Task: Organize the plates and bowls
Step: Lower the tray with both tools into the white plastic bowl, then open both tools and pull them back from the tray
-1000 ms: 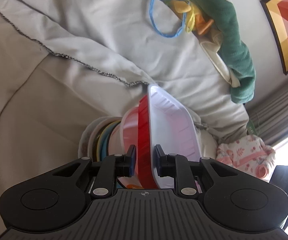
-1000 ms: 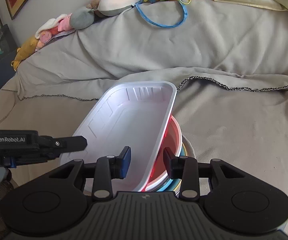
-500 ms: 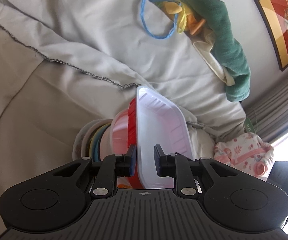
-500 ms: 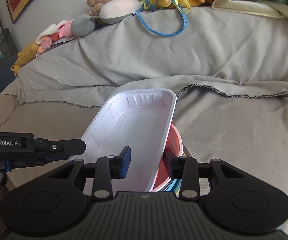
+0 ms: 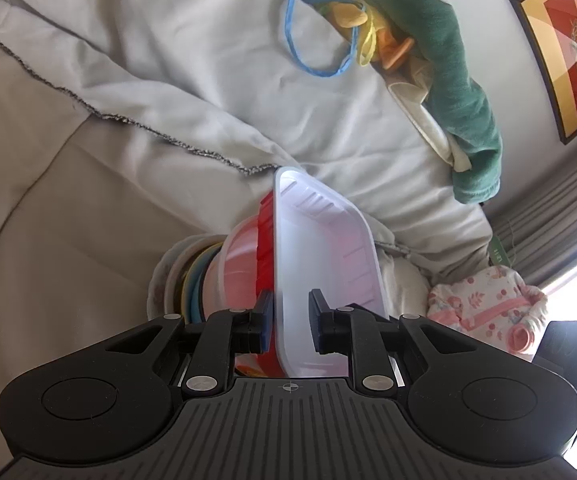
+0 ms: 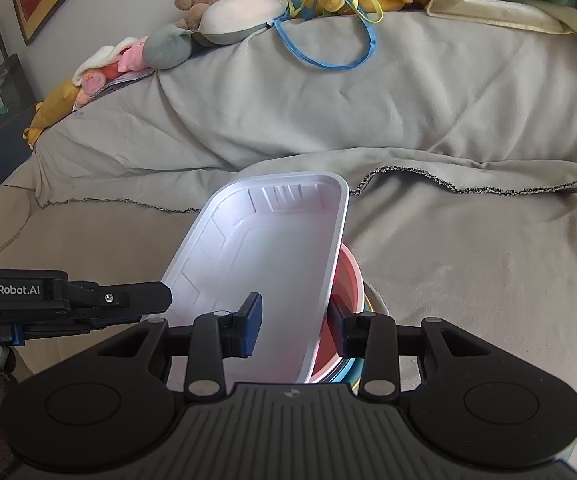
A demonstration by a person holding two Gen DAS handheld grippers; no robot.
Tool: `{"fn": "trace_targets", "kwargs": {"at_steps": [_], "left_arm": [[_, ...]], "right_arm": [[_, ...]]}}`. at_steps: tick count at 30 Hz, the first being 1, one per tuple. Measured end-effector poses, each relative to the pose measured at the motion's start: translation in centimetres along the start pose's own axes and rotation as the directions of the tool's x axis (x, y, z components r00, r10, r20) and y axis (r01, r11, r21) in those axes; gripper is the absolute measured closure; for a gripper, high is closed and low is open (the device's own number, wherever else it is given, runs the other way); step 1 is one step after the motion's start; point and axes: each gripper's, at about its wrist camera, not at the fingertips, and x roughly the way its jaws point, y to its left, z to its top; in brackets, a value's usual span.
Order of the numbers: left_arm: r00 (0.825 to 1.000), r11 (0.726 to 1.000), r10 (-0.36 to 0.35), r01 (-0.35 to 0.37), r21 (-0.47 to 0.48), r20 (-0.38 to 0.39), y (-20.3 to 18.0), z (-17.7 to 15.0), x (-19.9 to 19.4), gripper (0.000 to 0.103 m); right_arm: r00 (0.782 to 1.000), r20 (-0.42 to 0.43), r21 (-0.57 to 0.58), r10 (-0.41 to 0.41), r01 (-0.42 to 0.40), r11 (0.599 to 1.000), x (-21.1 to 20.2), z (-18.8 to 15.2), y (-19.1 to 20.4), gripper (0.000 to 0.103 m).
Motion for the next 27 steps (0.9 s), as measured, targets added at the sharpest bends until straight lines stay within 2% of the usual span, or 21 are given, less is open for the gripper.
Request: {"fn": "trace_targets", "kwargs": {"at_steps": [3, 7, 11, 13, 19, 27], "left_arm": [[1.000, 1.000, -0.010, 0.011, -0.018, 0.021, 0.2, 0.3, -0.5, 0.081], [0.996, 0.998, -0.025, 0.030, -0.053, 0.090, 0.6, 1.1, -1.6, 0.081], [0.990, 0.998, 0.038, -0.030, -0.059, 0.135, 1.1, 2.2, -1.8, 0.081], [0.990, 0.997, 0.061, -0.054, -0.059, 0.129, 1.4, 2.3, -1.4, 0.081], [0.996, 0.992, 0.060, -0.051, -0.112, 0.072, 3.1, 2.0, 0.6, 0.081], [1.000, 0.986, 0.016, -0.015, -0.168, 0.007, 4.6, 2.0, 2.7, 0.081]], "right_arm": [[1.000, 0.000, 0.012, 0.000, 0.000, 1.000, -0.1, 0.1, -0.2, 0.066], [1.000, 0.024, 0.037, -0.004, 0.003, 0.999, -0.6, 0.4, -0.9, 0.066], [0.997, 0.059, 0.087, -0.045, 0.040, 0.995, -1.2, 1.1, -2.2, 0.066], [0.998, 0.048, 0.106, -0.048, 0.043, 0.993, -0.9, 1.2, -2.9, 0.066], [0.999, -0.032, 0.216, 0.035, -0.028, 0.976, 1.0, 0.4, -4.5, 0.063], [0.995, -0.052, 0.265, 0.089, -0.073, 0.961, 2.0, 0.3, -4.9, 0.063]]}}
